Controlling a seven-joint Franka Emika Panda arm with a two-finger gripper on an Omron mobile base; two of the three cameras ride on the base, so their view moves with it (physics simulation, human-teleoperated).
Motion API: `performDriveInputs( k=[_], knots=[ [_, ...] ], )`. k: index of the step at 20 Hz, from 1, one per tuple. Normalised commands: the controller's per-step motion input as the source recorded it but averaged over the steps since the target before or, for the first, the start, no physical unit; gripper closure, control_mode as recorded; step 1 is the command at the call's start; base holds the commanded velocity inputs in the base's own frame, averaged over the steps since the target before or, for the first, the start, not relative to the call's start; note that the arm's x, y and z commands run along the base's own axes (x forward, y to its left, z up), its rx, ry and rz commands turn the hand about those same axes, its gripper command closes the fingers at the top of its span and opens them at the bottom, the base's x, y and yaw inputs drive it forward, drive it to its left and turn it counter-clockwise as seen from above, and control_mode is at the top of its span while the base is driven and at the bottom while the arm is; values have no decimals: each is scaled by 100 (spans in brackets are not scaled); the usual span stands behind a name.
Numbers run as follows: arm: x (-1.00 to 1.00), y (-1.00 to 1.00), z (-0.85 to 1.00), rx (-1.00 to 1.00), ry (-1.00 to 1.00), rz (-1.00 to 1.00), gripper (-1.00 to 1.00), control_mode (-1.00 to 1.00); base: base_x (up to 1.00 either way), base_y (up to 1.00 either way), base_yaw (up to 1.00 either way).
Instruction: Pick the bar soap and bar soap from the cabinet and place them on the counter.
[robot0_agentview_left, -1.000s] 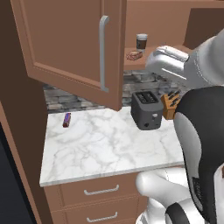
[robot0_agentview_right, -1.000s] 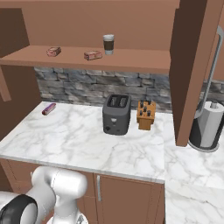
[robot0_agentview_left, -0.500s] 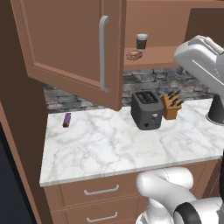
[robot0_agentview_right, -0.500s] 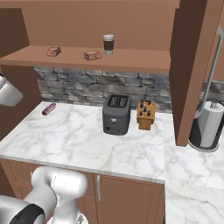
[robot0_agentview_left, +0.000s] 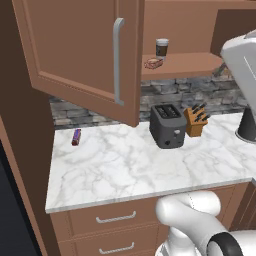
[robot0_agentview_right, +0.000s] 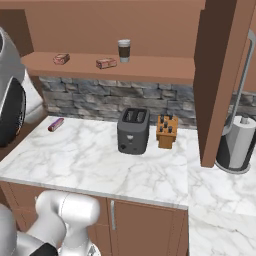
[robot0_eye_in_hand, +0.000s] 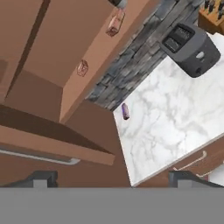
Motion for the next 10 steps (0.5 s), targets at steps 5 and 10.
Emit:
performDriveInputs(
  k=[5, 10],
  knots=[
    [25, -9, -8, 28, 3, 14, -100, -100, 0, 0, 0],
    [42, 0, -6, 29, 6, 16, -100, -100, 0, 0, 0]
  ],
)
